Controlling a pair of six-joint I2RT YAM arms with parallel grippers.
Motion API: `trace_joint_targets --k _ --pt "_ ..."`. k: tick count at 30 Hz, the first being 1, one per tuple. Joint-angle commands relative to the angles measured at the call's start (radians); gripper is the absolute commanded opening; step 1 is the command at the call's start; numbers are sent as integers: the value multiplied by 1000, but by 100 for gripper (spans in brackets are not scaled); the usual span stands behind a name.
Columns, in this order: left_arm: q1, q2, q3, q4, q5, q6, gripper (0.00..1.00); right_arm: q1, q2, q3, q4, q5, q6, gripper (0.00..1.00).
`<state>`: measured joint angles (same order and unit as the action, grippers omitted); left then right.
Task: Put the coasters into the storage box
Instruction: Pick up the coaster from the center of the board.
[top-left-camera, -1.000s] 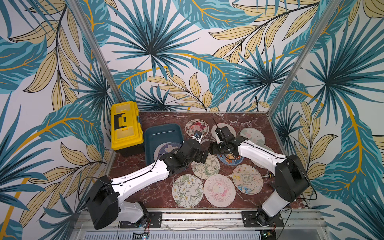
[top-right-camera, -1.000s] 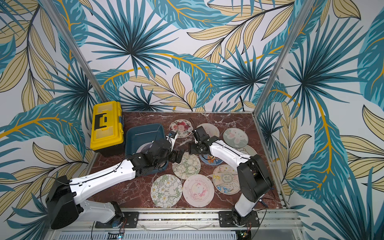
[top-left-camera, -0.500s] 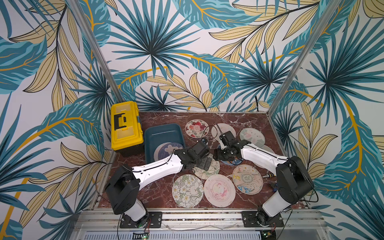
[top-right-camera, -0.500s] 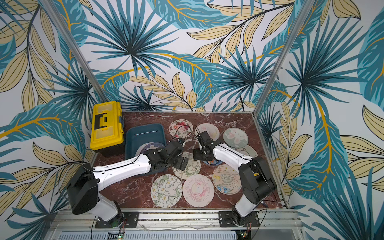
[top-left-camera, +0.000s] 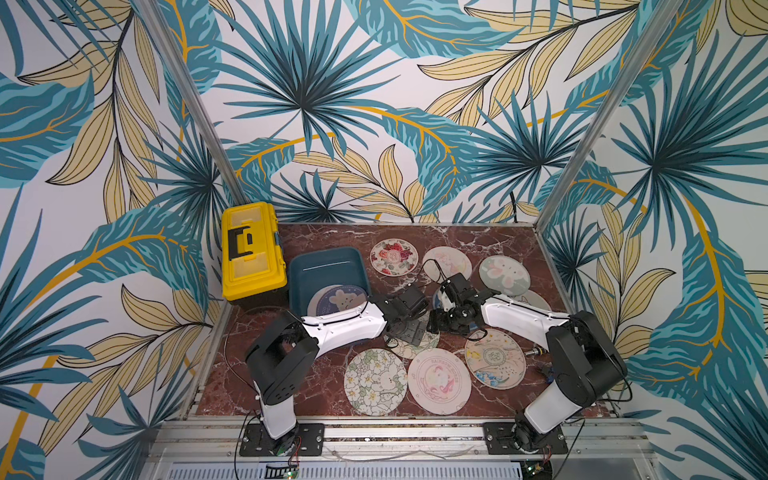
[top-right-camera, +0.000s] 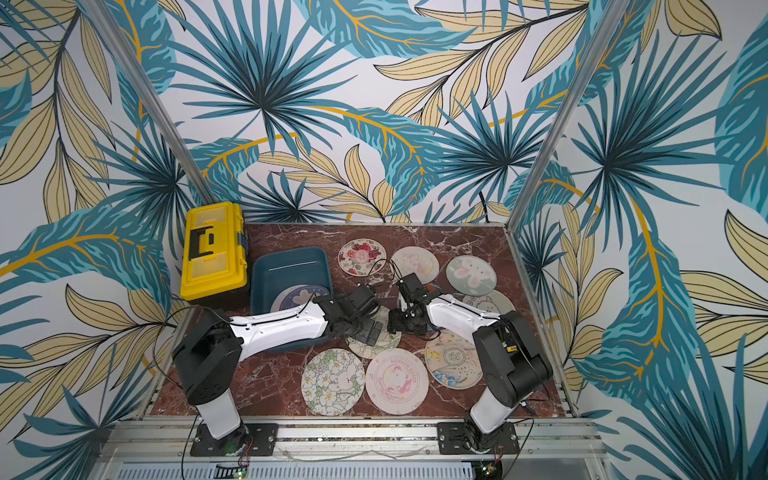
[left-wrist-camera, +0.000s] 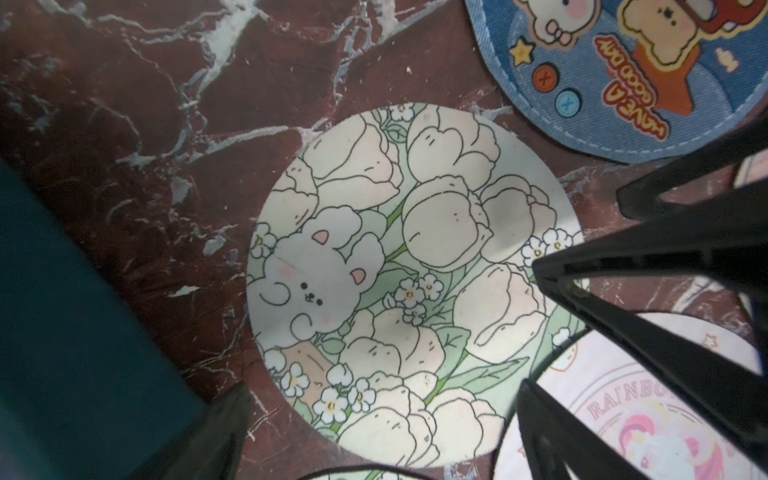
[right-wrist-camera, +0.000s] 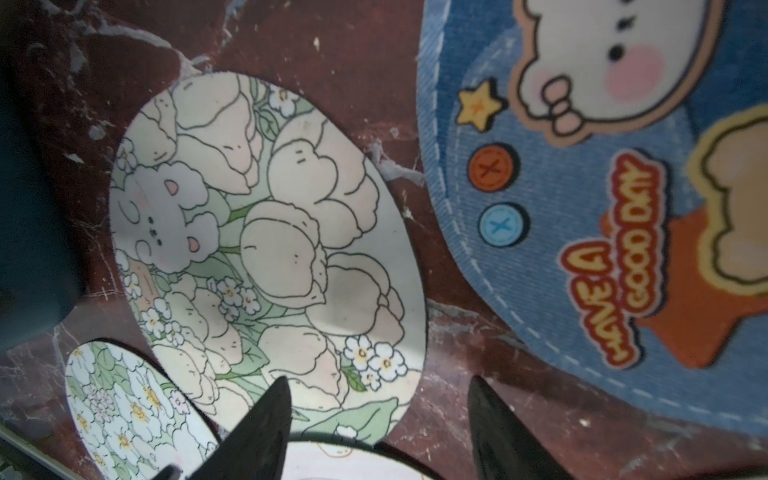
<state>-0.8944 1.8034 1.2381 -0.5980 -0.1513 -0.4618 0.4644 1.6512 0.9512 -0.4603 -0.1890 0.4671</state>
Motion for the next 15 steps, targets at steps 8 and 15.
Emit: trace_joint_targets --k 8,15 --pt "-3 84 35 17 69 -31 100 -5 30 -35 55 -69 39 65" --pt "-3 133 35 43 118 -34 100 -5 59 -43 103 -113 65 59"
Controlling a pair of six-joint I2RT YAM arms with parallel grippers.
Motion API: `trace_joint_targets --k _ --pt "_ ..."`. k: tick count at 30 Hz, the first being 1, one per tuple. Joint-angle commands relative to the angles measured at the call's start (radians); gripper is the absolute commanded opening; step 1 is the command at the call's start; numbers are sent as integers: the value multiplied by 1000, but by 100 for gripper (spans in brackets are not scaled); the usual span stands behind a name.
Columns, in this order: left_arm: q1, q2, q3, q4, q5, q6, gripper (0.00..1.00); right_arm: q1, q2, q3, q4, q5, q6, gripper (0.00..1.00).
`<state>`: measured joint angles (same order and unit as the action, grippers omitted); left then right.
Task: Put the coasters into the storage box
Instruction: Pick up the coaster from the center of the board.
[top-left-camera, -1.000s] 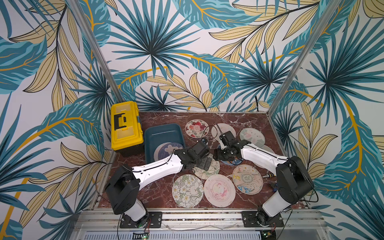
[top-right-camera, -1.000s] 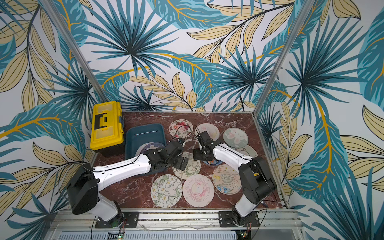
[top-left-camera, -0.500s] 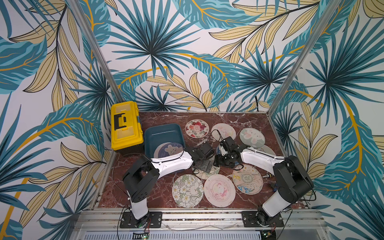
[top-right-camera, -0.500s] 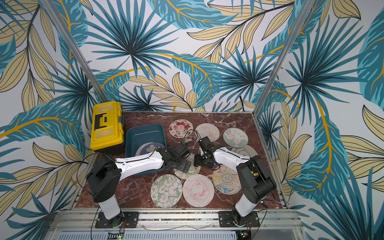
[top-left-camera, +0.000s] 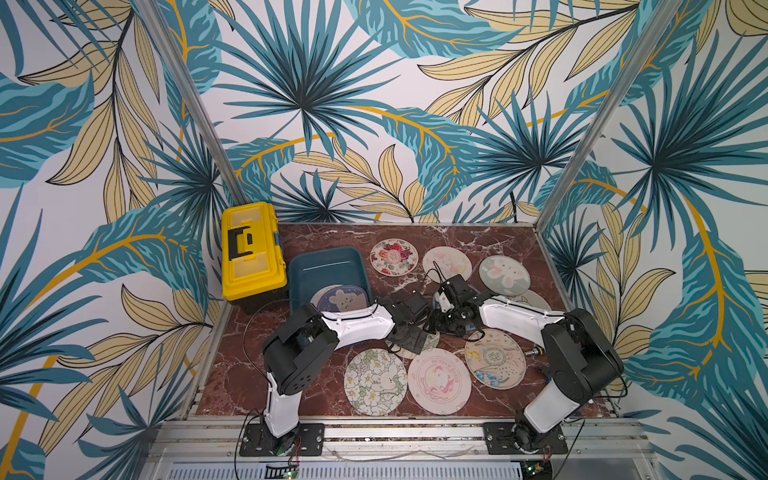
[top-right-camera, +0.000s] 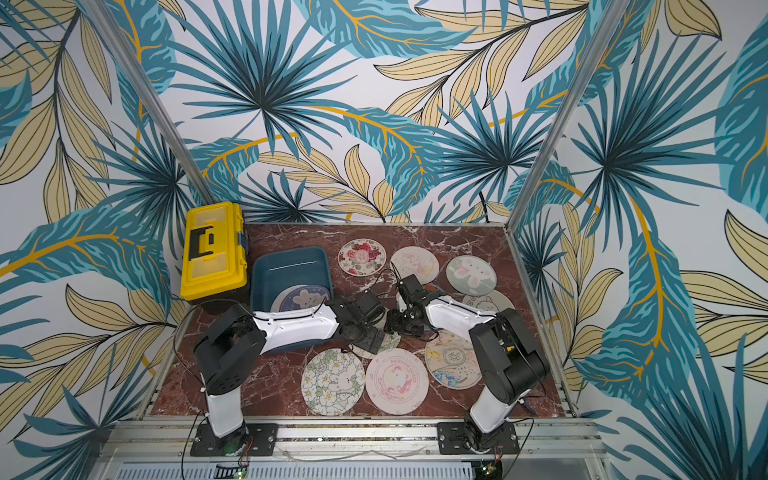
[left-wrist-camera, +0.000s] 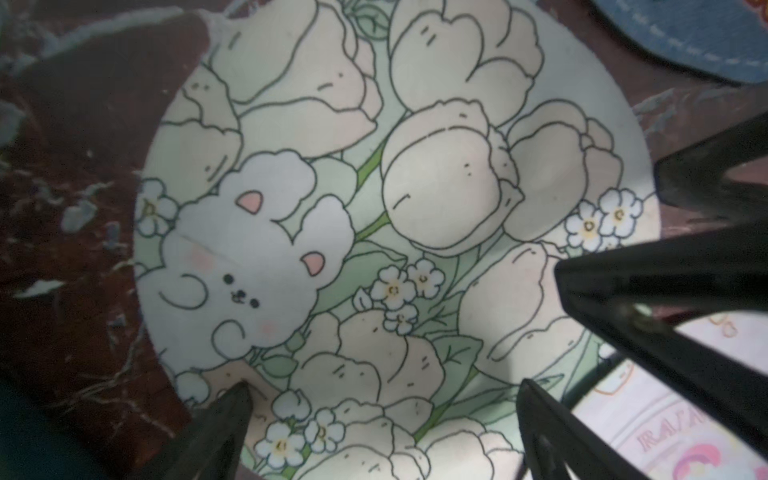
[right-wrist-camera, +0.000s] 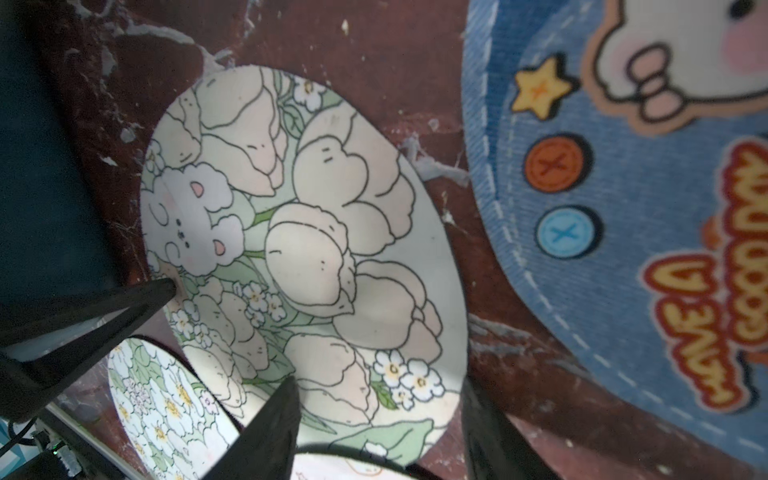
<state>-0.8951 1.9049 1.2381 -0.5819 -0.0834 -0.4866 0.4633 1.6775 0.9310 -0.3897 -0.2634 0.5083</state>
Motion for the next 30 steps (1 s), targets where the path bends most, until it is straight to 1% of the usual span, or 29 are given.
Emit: trace_joint_targets --k 1,7,11,13,17,19,20,22,24,30 --pt "-2 36 36 29 54 -9 100 -4 38 -24 38 -45 27 59" --pt "-2 51 32 36 60 -11 99 -3 59 -25 70 -78 38 56" --pt "-3 54 35 39 66 -12 99 -4 71 -20 90 -99 44 47" --pt "-2 52 35 40 62 -11 99 -4 74 -15 93 -99 46 36" --pt "-2 46 35 44 52 -8 99 -4 74 -7 101 -92 50 11" --pt "-2 40 38 44 43 -6 99 -4 72 0 100 -82 49 2" --pt "-1 34 38 45 36 -4 99 -4 68 5 99 -75 50 0" --pt "-2 21 41 52 33 -1 100 -6 57 16 92 -59 45 0" --pt "-2 5 47 59 -5 3 100 -4 42 32 79 -35 37 0" --pt "-2 -59 69 72 -16 40 100 -5 -7 99 0 61 -4 0"
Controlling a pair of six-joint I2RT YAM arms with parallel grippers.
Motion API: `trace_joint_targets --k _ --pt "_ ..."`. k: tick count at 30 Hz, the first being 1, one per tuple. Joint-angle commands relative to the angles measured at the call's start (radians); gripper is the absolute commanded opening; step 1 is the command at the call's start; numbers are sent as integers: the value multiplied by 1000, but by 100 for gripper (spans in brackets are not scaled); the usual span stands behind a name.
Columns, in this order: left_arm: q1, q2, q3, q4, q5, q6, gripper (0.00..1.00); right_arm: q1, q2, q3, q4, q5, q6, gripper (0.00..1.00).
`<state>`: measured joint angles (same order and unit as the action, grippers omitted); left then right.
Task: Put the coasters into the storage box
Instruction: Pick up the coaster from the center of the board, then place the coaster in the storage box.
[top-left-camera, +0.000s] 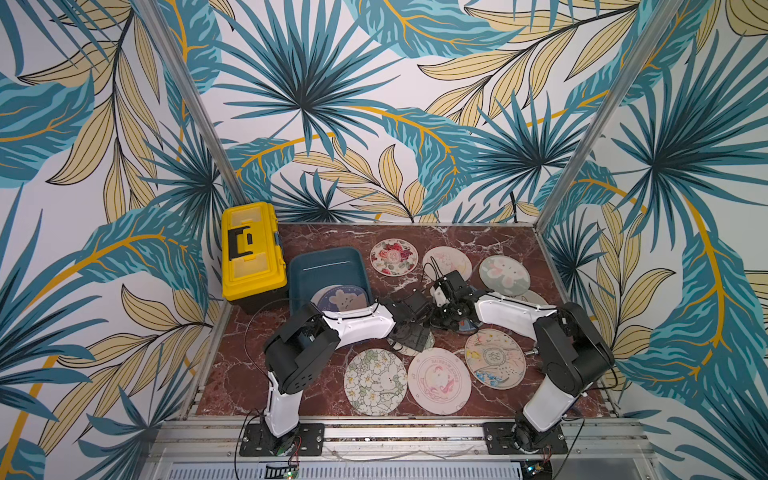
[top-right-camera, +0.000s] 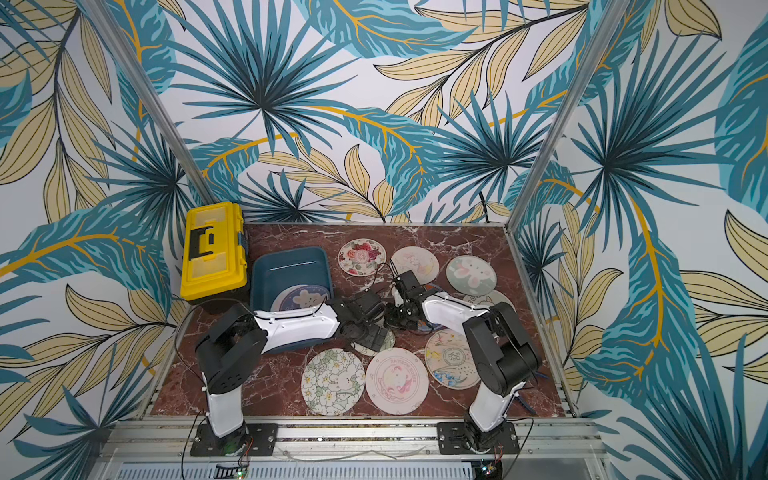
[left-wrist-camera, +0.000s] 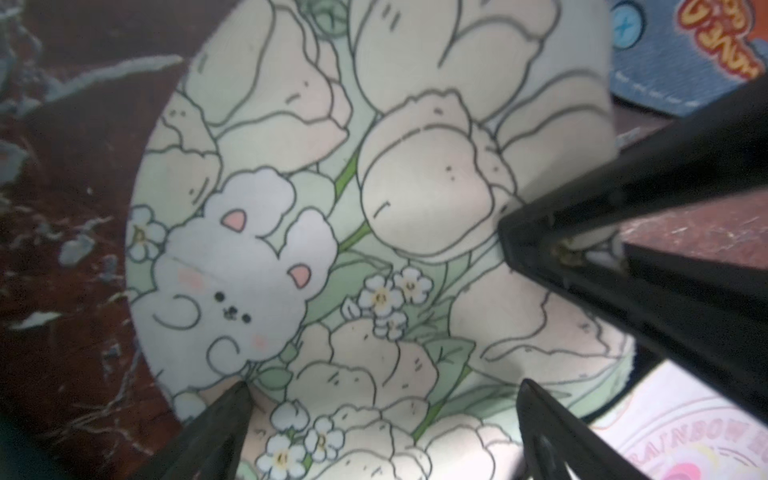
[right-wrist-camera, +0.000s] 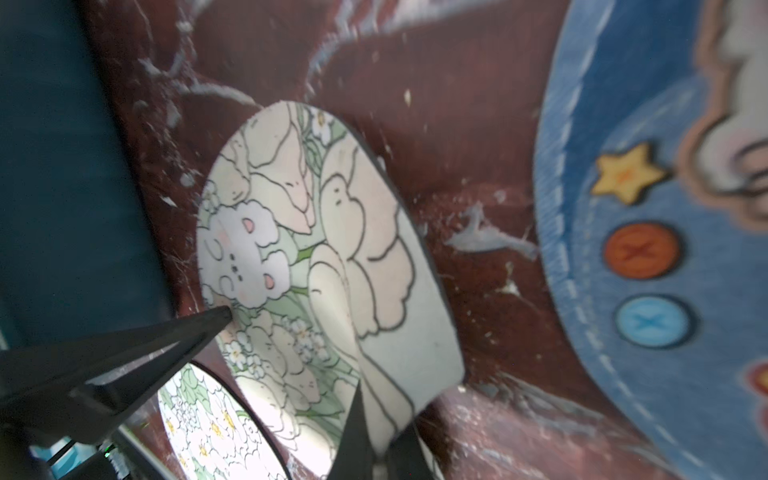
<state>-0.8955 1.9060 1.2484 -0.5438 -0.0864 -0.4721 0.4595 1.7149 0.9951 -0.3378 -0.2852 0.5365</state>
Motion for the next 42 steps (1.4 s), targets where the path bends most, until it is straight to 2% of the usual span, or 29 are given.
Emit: trace_joint_targets --k 1,9,16,24,33,42 --pt "-2 -71 60 39 -17 29 100 -1 -52 45 -61 97 -40 0" --pt "-2 -185 32 118 -75 38 100 1 -75 116 -105 157 -70 0" --pt "3 -305 -37 175 -202 45 100 2 -80 191 -114 147 -79 0" --pt "70 -474 -154 246 -227 15 99 14 -74 272 -125 138 -100 0" --pt "127 -600 -238 254 -300 27 100 71 -47 382 -129 133 -128 0" --pt "186 -765 -359 324 -343 -2 100 176 65 577 -170 106 -183 0"
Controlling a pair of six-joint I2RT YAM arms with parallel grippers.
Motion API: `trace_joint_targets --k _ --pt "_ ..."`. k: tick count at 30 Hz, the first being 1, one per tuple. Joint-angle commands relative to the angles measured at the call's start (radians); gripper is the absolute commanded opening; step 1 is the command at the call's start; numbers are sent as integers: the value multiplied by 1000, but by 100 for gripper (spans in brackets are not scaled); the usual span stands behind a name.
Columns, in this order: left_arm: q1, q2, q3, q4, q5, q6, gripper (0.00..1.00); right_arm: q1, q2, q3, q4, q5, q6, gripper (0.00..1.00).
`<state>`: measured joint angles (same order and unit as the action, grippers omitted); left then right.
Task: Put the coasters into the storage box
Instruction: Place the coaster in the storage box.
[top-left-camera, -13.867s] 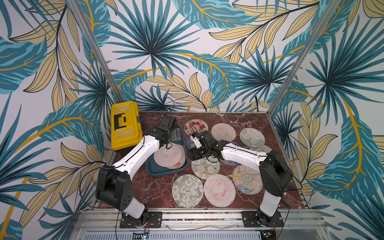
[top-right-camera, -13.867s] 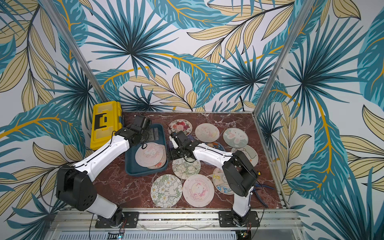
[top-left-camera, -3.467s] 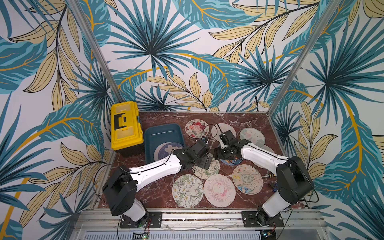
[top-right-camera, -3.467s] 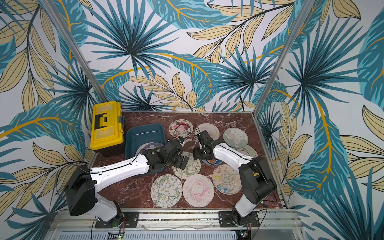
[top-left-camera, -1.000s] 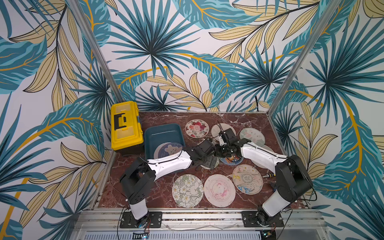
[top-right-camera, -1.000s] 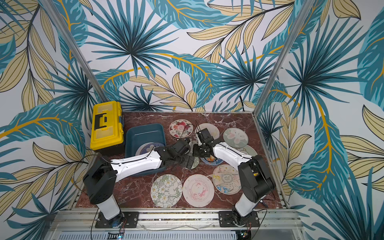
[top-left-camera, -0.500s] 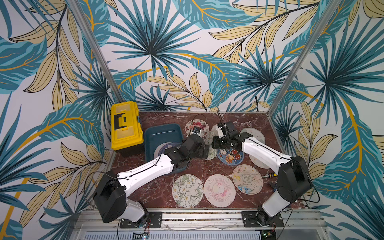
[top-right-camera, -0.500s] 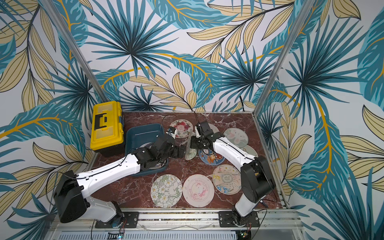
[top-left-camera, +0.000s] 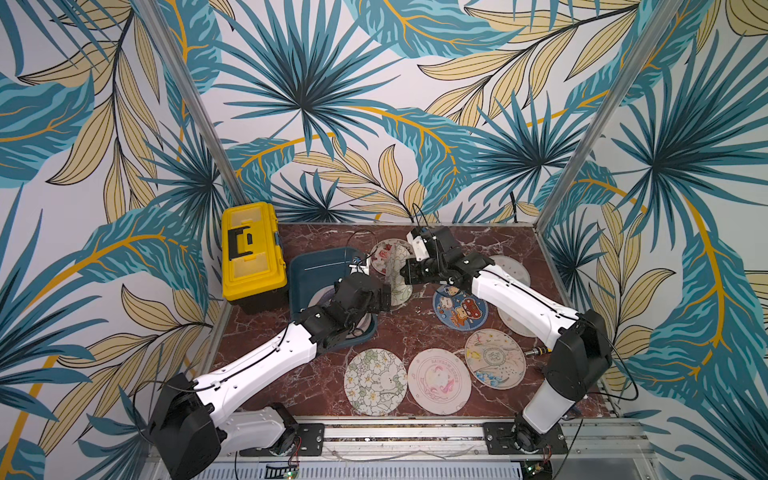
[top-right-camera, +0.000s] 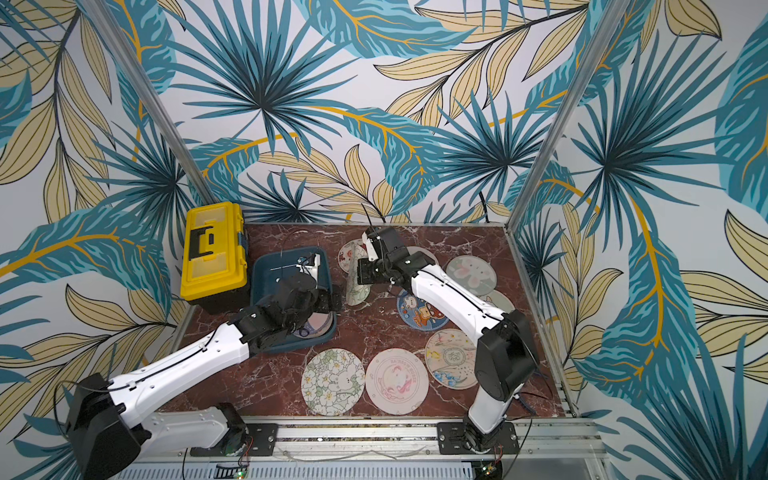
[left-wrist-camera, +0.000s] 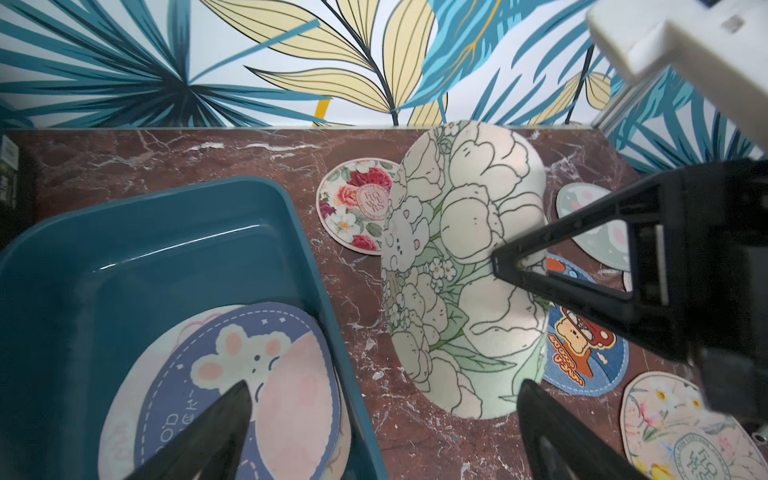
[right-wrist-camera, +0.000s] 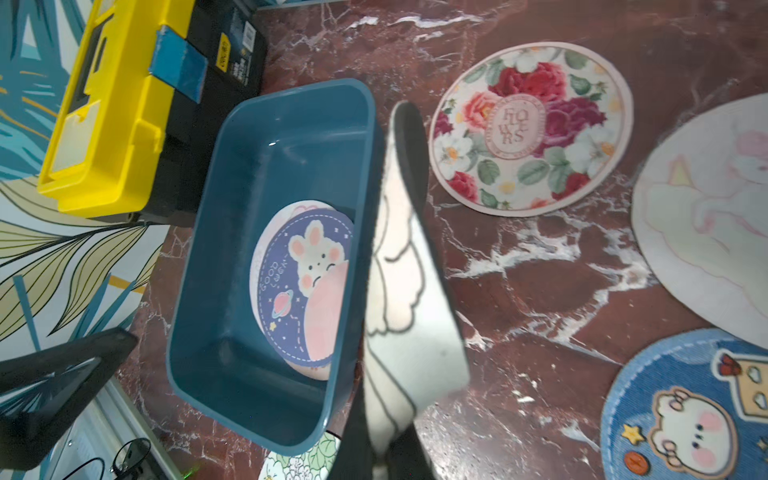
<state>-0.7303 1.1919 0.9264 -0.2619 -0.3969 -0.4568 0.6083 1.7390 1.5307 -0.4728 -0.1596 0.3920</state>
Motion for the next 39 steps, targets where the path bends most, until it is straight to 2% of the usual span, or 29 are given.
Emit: trace_joint_targets --k 1,6,14,20,27,39 --pt "31 -71 -49 43 -42 -24 99 41 60 73 -46 -22 -49 0" --pt "66 -178 -107 51 -92 -51 99 78 144 182 -53 -90 -54 0" --pt "69 -319 -157 65 -141 -27 99 137 287 355 -88 -166 -61 0" --pt "69 -373 -193 96 -132 -7 100 172 380 427 -86 -225 -43 0" --pt "70 -389 -201 106 -118 13 99 182 463 437 -40 -318 8 0" --pt "69 -355 -206 114 -103 12 100 183 564 477 -156 -83 18 0"
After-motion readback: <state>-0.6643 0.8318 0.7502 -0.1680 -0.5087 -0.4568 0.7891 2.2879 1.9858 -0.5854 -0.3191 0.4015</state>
